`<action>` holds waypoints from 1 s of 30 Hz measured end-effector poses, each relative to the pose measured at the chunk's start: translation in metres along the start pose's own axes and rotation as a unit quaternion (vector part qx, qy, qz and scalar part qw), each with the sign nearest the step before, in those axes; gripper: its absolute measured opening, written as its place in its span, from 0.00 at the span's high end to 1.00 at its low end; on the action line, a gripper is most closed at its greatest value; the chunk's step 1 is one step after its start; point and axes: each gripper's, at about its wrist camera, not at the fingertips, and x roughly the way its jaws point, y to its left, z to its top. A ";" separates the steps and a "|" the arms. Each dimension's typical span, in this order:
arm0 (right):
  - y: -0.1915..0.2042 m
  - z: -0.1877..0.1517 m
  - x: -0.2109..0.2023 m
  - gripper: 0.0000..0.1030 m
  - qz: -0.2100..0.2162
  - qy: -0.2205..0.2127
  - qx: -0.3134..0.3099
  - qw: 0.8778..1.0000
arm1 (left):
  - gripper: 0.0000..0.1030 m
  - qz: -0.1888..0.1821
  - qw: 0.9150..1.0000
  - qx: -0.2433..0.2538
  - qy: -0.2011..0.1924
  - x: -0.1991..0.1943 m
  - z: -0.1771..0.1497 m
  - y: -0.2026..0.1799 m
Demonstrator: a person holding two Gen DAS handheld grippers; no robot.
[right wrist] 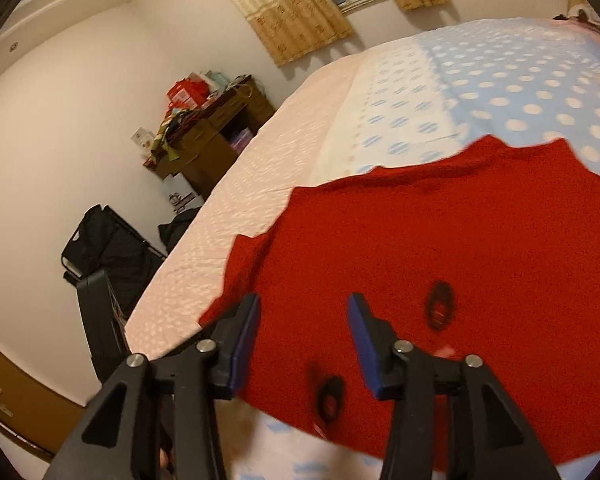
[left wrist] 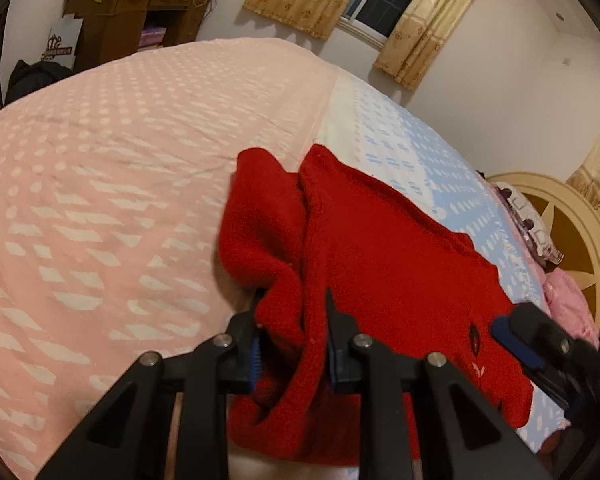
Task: Fold small clothes
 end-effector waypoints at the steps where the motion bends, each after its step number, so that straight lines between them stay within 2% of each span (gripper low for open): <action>1: 0.003 0.004 0.007 0.54 0.003 0.007 0.000 1.000 | 0.75 0.000 1.000 0.000 -0.002 0.000 -0.002 0.000; 4: 0.013 0.017 0.031 0.54 0.011 0.033 -0.006 0.999 | 0.75 -0.002 1.000 -0.005 -0.007 -0.001 -0.004 0.000; 9: 0.038 0.041 0.076 0.53 0.031 0.079 -0.020 0.996 | 0.73 -0.026 0.999 -0.040 -0.008 -0.001 -0.007 0.013; 11: 0.055 0.046 0.095 0.51 0.022 0.097 -0.043 0.994 | 0.72 -0.025 0.999 -0.039 -0.010 -0.001 -0.008 0.014; 13: 0.074 0.046 0.112 0.43 -0.003 0.108 -0.078 0.991 | 0.72 -0.022 0.999 -0.035 -0.011 -0.001 -0.009 0.012; 17: 0.099 0.043 0.152 0.43 -0.033 0.146 -0.135 0.979 | 0.72 -0.030 0.998 -0.047 -0.012 -0.001 -0.011 0.016; 19: 0.102 0.042 0.166 0.43 -0.055 0.159 -0.161 0.973 | 0.72 -0.050 0.996 -0.069 -0.010 -0.001 -0.013 0.025; 21: 0.101 0.040 0.179 0.43 -0.052 0.186 -0.173 0.966 | 0.72 -0.048 0.997 -0.065 -0.013 -0.002 -0.013 0.024; 26: 0.102 0.041 0.192 0.42 -0.057 0.215 -0.206 0.953 | 0.72 -0.049 0.997 -0.065 -0.017 -0.004 -0.016 0.023; 30: 0.115 0.037 0.205 0.33 -0.071 0.233 -0.254 0.936 | 0.73 -0.050 0.996 -0.068 -0.019 -0.005 -0.018 0.022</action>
